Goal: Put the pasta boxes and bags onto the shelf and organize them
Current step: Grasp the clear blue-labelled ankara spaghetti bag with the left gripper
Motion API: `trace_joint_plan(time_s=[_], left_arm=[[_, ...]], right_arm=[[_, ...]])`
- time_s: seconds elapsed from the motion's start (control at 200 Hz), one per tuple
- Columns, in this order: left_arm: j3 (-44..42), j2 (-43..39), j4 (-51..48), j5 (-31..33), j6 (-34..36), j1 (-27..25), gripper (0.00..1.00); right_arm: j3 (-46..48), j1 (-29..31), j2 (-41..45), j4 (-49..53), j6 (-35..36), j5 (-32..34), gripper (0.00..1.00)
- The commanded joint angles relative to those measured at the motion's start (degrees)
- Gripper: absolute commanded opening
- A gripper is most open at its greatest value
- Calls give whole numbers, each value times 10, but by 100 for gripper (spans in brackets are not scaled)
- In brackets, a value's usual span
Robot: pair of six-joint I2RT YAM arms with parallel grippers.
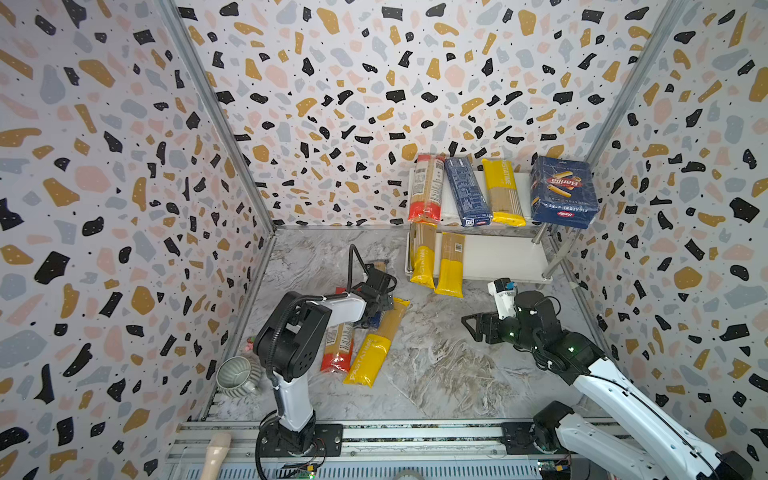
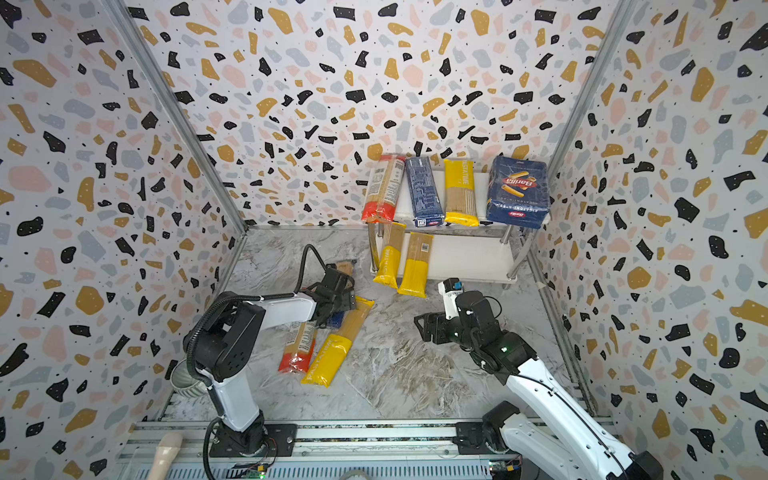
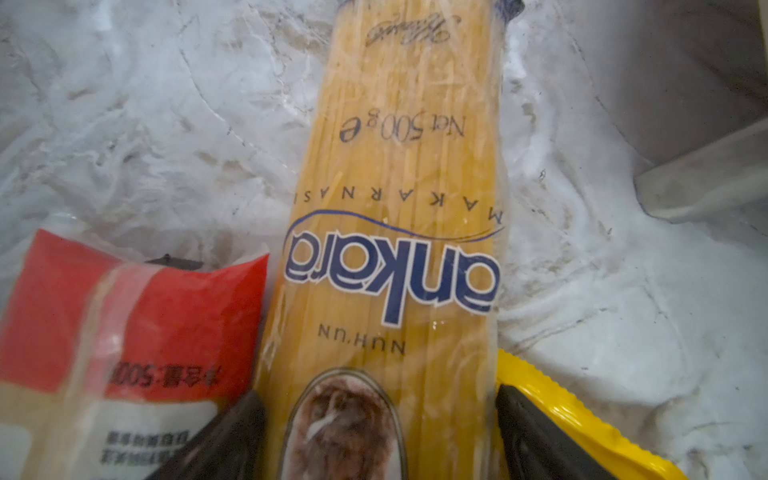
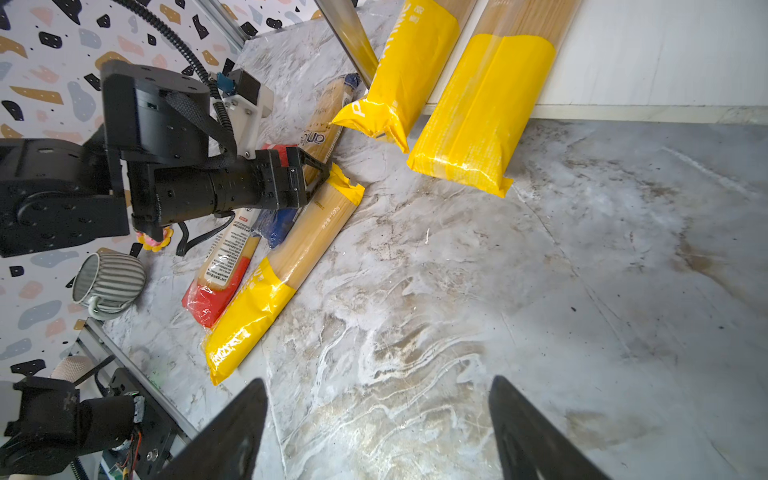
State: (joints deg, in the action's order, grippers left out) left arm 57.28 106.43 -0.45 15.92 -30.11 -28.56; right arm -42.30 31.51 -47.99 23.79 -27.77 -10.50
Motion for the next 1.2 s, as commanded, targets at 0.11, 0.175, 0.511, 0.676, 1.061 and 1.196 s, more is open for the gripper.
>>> trace_joint_plan(time_s=[0.11, 0.175, 0.511, 0.676, 1.061, 1.196], left_arm=[[-33, 45, -9, -57, 1, 3, 66], [-31, 48, -10, -66, 3, 3, 48], [-46, -31, -45, -95, 24, 3, 0], [-49, -105, -65, -129, 28, 2, 0], [-79, -249, -32, -263, -23, -3, 0], [-90, -278, -4, -292, -49, -5, 0]], right_arm=[[-17, -8, 10, 1, 11, -15, 84], [-18, -9, 12, 3, 11, -15, 84], [-9, -9, 13, -2, 9, -25, 84], [4, -8, 9, -17, 3, -42, 84], [72, 33, -12, -100, -37, -99, 84], [109, 95, -34, -186, -88, -113, 86]])
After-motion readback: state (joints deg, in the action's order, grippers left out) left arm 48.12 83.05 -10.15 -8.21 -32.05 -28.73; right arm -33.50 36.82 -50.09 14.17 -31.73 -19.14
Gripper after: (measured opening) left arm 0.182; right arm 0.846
